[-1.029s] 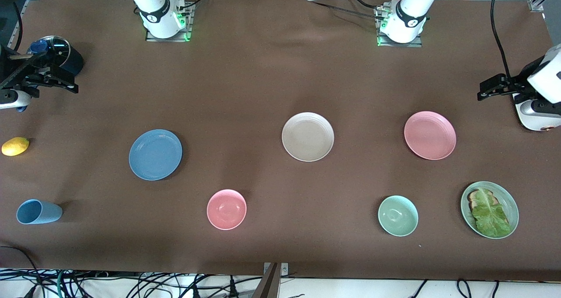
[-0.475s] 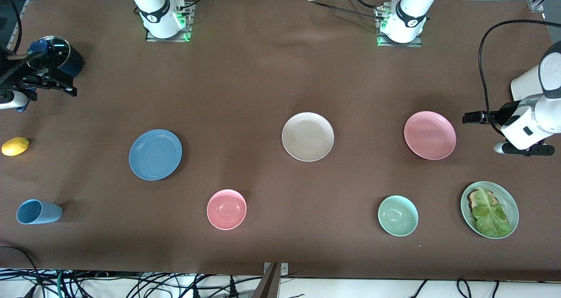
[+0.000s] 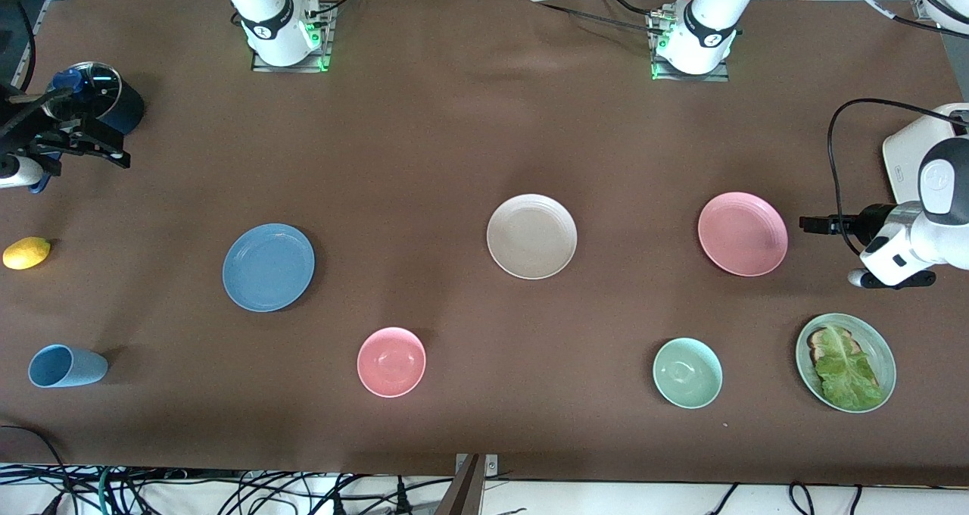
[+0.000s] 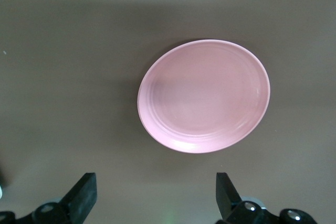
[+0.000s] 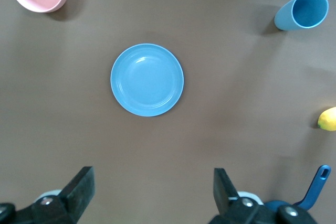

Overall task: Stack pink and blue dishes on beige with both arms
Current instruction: 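Reach the left gripper to the rim of the pink plate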

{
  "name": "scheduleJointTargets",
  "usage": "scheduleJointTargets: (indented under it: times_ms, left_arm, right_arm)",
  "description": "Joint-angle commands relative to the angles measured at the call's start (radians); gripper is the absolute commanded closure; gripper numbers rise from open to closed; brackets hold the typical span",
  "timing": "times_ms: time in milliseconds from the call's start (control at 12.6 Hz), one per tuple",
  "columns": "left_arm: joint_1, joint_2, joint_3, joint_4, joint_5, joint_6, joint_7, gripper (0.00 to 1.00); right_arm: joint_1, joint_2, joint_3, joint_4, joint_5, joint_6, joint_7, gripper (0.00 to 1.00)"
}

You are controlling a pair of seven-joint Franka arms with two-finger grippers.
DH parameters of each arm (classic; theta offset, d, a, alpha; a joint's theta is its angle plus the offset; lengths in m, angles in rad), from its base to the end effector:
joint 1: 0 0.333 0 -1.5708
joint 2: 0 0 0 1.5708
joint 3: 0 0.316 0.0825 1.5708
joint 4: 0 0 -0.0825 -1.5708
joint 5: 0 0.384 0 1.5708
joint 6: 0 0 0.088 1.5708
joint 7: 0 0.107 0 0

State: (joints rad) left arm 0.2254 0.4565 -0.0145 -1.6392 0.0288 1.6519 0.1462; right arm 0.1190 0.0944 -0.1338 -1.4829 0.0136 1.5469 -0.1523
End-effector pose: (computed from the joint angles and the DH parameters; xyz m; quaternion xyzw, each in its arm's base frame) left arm 0.6060 0.1336 0.3249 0.9751 0.0273 -0.2184 0.0288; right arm 0.5809 -0.0033 0.6106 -0.9975 -0.0690 0.0147 0.0017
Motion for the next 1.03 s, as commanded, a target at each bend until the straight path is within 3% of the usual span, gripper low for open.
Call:
scheduleJointTargets:
  times_ms: [0, 238, 475, 554, 871, 950]
  left_arm:
    - [0.008, -0.062, -0.01, -0.144, 0.042, 0.122, 0.035, 0.0]
    - [0.026, -0.14, -0.013, -0.366, 0.042, 0.366, 0.039, 0.0]
    - [0.038, -0.151, -0.012, -0.549, 0.045, 0.613, 0.055, 0.0]
    - [0.064, -0.142, -0.013, -0.58, 0.048, 0.673, 0.081, 0.0]
    - [0.08, -0.087, -0.013, -0.576, 0.048, 0.691, 0.093, 0.0]
    - [0.078, -0.078, -0.013, -0.573, 0.048, 0.689, 0.093, 0.22]
  right_arm:
    - [-0.007, 0.013, 0.005, 0.021, 0.028, 0.013, 0.01, 0.0]
    - [-0.004, 0.014, 0.005, 0.013, 0.028, 0.003, 0.003, 0.0]
    - [-0.001, 0.014, 0.005, -0.01, 0.025, -0.004, -0.003, 0.0]
    - [0.001, 0.036, 0.005, -0.011, 0.023, -0.001, -0.003, 0.0]
    - [0.008, 0.125, 0.008, -0.057, 0.017, 0.117, -0.001, 0.0]
    - [0.008, 0.155, 0.008, -0.063, 0.017, 0.151, -0.001, 0.01]
